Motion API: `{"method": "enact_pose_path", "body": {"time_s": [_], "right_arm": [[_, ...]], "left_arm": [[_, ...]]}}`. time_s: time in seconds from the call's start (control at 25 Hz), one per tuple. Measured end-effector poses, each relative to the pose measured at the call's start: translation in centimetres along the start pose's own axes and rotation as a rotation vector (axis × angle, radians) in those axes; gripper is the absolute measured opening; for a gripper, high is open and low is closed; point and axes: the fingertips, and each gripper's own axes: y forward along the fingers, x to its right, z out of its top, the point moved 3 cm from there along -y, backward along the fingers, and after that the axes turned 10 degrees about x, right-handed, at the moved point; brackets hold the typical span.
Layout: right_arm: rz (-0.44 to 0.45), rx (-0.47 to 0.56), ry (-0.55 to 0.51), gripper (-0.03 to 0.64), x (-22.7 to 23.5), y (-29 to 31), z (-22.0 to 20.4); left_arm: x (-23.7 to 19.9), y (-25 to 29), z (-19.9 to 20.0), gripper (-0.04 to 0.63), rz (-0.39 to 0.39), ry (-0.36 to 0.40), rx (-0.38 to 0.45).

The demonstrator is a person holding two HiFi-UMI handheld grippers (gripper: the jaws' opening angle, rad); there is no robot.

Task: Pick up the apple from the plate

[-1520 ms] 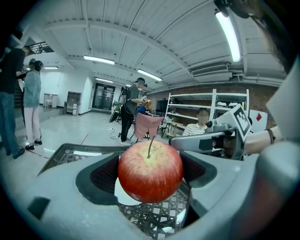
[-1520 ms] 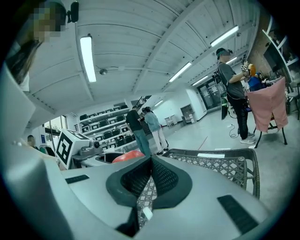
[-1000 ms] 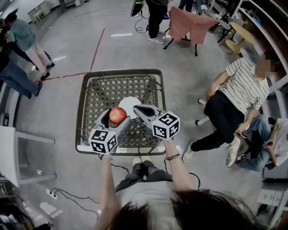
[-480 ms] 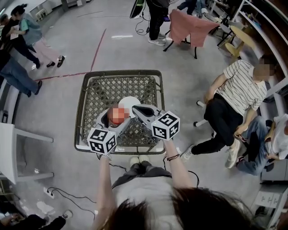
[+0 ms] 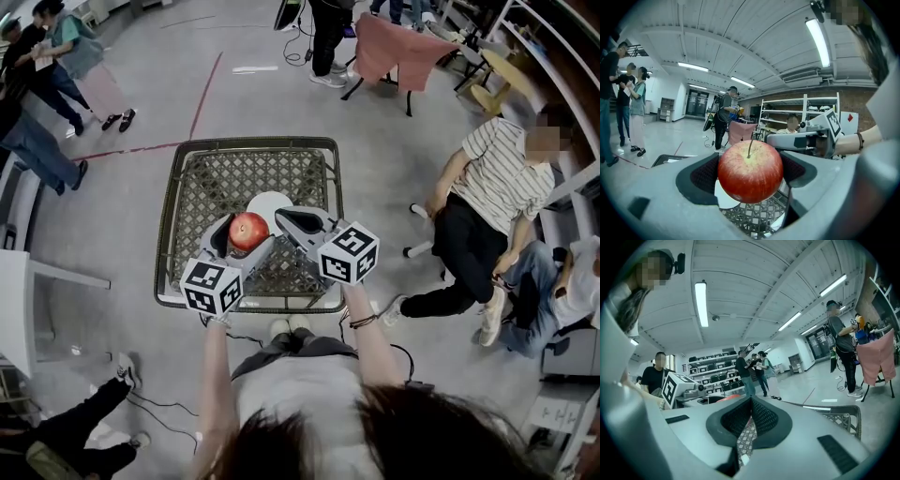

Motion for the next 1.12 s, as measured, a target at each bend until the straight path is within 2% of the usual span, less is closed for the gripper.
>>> {"method": "enact_pose_path", "body": {"time_s": [1.12], "right_arm": [[0.001, 0.019, -0.018, 0.009, 0.08, -0.54, 0.36]], "left_arm": [[0.47, 0.29, 0.38, 0.414, -0.029, 0.019, 0.013]]}}
